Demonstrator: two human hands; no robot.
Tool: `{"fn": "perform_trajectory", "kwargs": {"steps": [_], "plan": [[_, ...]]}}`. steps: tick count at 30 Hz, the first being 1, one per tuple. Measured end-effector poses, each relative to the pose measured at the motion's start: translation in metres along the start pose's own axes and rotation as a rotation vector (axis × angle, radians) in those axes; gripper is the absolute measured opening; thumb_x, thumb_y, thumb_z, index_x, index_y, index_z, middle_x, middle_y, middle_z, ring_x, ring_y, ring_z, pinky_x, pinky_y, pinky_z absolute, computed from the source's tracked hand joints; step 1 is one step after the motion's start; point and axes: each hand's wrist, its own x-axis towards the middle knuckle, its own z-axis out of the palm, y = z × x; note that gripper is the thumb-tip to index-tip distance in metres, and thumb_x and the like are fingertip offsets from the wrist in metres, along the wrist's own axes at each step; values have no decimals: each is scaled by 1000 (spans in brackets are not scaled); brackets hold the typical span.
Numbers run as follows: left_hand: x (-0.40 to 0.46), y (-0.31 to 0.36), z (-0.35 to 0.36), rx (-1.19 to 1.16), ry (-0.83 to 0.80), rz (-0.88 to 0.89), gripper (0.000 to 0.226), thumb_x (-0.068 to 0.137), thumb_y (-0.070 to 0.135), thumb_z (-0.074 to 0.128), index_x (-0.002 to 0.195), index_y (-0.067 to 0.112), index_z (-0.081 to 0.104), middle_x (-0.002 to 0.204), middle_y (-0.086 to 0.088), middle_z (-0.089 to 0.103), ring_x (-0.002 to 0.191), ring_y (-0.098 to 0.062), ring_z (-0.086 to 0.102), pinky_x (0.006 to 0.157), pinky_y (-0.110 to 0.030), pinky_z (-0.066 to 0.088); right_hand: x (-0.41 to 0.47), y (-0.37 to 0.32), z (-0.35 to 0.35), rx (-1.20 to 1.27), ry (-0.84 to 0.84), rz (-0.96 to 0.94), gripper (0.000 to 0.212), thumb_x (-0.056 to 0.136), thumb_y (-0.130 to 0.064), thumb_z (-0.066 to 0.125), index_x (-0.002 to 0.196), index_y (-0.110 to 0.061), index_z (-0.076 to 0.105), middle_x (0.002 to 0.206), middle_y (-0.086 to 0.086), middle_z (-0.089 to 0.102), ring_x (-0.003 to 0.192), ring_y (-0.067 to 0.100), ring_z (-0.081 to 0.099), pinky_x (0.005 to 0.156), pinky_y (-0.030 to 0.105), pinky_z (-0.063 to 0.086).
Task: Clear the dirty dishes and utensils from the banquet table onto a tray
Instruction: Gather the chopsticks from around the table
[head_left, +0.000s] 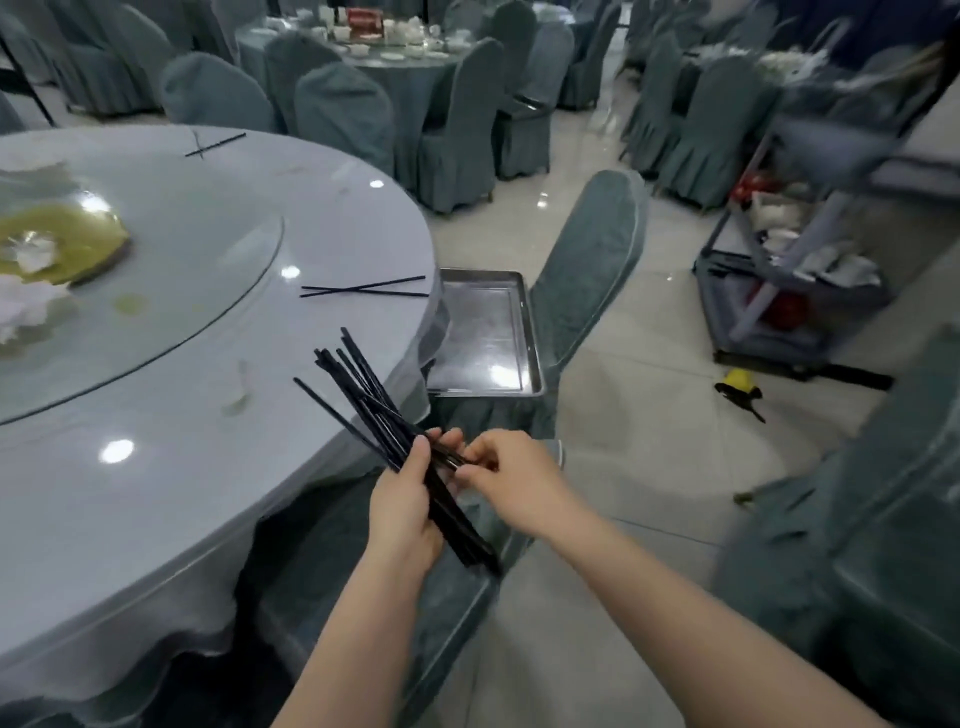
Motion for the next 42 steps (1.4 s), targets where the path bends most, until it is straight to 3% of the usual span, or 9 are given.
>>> {"fn": "perform_trajectory", "kwargs": {"steps": [4, 7, 15, 17, 23, 27, 32, 37, 42], "plan": [[2, -23, 43, 49, 92, 91, 22, 100, 19, 48, 104, 0, 61, 85, -10, 71, 77, -19, 70, 66, -31, 59, -6, 46, -46, 13, 60, -29, 15, 81, -26, 72, 72, -31, 60, 65, -16, 58, 66, 2, 54, 58, 15, 35], [7, -16, 67, 19, 138, 154, 22, 101, 20, 47, 95, 3, 60, 78, -5, 69, 72, -18, 71, 72, -36, 57, 10, 44, -59, 53, 100, -106, 3, 79, -24, 73, 79, -25, 70, 69, -12, 64, 70, 5, 59, 64, 18, 41], [58, -5, 120, -222, 273, 305, 28, 104, 23, 41, 83, 8, 51, 63, -5, 61, 52, -14, 61, 52, -26, 52, 78, 35, -83, 41, 68, -237, 11, 84, -25, 67, 90, -20, 75, 88, -2, 74, 87, 17, 65, 82, 31, 50], [77, -4, 132, -269, 279, 320, 27, 103, 25, 43, 81, 11, 51, 53, 0, 59, 45, -11, 58, 47, -21, 50, 100, 37, -93, 7, 33, -251, 14, 86, -27, 65, 91, -22, 77, 85, -3, 74, 85, 17, 64, 77, 28, 47], [126, -3, 155, -325, 285, 350, 27, 103, 27, 41, 84, 12, 51, 67, -1, 58, 50, -9, 56, 53, -21, 50, 161, 47, -107, -9, -33, -275, 16, 88, -29, 63, 89, -24, 78, 73, -5, 70, 70, 10, 58, 59, 19, 33], [153, -4, 166, -322, 358, 370, 24, 102, 28, 45, 86, 12, 53, 66, 1, 52, 55, -11, 50, 59, -23, 47, 200, 58, -106, 1, -128, -276, 19, 88, -32, 63, 83, -22, 78, 69, -2, 70, 67, 12, 59, 58, 21, 32], [191, -4, 188, -368, 463, 494, 13, 100, 16, 48, 87, 14, 48, 61, 2, 47, 55, -12, 44, 61, -26, 41, 264, 81, -117, -67, -265, -335, 45, 87, -47, 60, 67, -8, 70, 56, 7, 60, 51, 15, 47, 47, 24, 32], [229, -6, 214, -475, 554, 552, 10, 99, 15, 48, 90, 15, 47, 64, 2, 47, 57, -12, 47, 61, -27, 43, 331, 103, -146, -40, -482, -412, 26, 85, -43, 59, 78, -22, 73, 70, -6, 67, 56, 5, 53, 47, 10, 37], [249, -8, 228, -574, 610, 580, 14, 100, 18, 48, 87, 15, 47, 62, 3, 49, 58, -13, 54, 62, -26, 48, 386, 110, -166, 41, -603, -407, 32, 83, -39, 58, 76, -11, 68, 72, 7, 67, 59, 12, 56, 65, 29, 50]]}}
